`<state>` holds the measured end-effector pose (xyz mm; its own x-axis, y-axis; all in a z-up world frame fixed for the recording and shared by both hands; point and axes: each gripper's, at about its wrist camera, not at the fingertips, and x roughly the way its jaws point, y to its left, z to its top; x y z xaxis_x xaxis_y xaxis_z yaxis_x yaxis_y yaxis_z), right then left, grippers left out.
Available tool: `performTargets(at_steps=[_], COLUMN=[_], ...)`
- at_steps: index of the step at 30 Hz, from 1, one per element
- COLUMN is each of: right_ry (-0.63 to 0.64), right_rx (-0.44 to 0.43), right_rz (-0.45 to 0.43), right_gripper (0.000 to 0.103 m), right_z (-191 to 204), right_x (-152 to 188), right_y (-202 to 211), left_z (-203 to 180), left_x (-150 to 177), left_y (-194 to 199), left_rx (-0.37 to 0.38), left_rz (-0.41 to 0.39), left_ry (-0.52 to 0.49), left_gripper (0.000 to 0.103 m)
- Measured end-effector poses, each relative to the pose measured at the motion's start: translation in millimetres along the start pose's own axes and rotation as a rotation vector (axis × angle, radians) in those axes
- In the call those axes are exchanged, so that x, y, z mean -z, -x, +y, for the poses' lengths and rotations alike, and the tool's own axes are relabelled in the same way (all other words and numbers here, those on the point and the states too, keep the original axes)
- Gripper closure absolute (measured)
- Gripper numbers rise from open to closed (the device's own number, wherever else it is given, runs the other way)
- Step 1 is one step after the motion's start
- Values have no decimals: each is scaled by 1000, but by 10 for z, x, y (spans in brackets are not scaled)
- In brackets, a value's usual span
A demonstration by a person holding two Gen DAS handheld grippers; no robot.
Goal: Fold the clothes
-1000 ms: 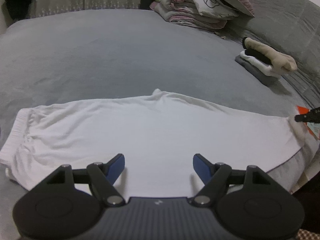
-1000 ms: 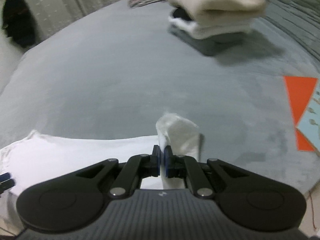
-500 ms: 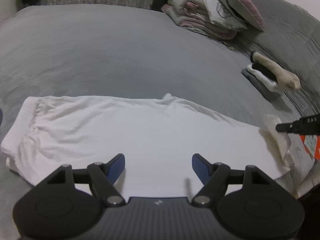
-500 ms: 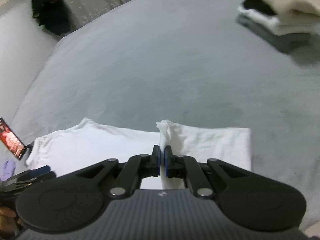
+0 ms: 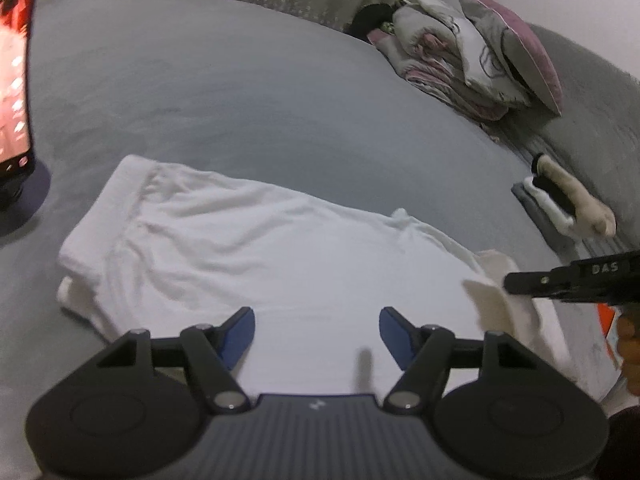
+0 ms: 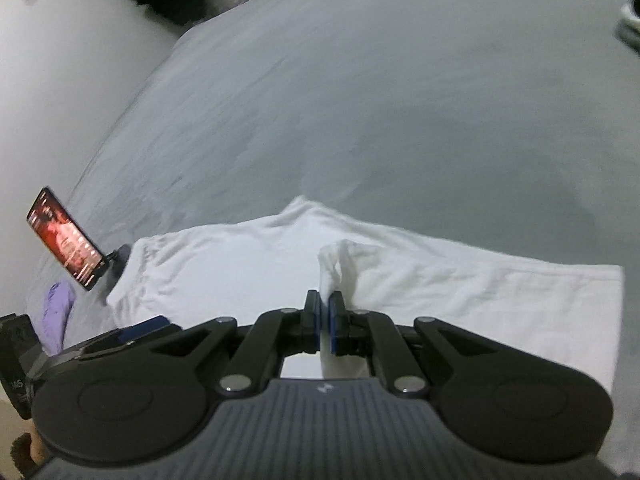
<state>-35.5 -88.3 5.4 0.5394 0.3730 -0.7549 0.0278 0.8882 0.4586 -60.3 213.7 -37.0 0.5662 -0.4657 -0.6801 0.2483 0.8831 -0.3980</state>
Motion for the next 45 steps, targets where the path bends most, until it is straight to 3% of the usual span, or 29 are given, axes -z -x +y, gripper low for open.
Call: performTargets(at_steps=[18, 30, 33, 38, 42, 45], right_ry=[40, 88, 87, 137, 159, 192], right_rx=[-99, -160, -202, -213, -208, -181], right_rz=[85, 139, 156, 164, 164, 176], right_gripper=[97, 97, 101, 101, 89, 89], right_z=[832, 1386, 1527, 1796, 1787, 1671], right_x=[-101, -128, -119, -103, -152, -218], right_y=[-721, -1162, -1264, -1394, -1328, -1177], left_z=[582, 909, 942, 995, 1024, 962], left_x=[-19, 59, 70, 65, 67, 44], left_y=[273, 445, 483, 529, 542, 564], left_rx=[19, 62, 70, 49, 79, 103], left_rz=[-53, -77, -83, -98, -101, -114], left_ry=[138, 215, 221, 232, 249, 231], left_gripper=[37, 44, 44, 45, 45, 45])
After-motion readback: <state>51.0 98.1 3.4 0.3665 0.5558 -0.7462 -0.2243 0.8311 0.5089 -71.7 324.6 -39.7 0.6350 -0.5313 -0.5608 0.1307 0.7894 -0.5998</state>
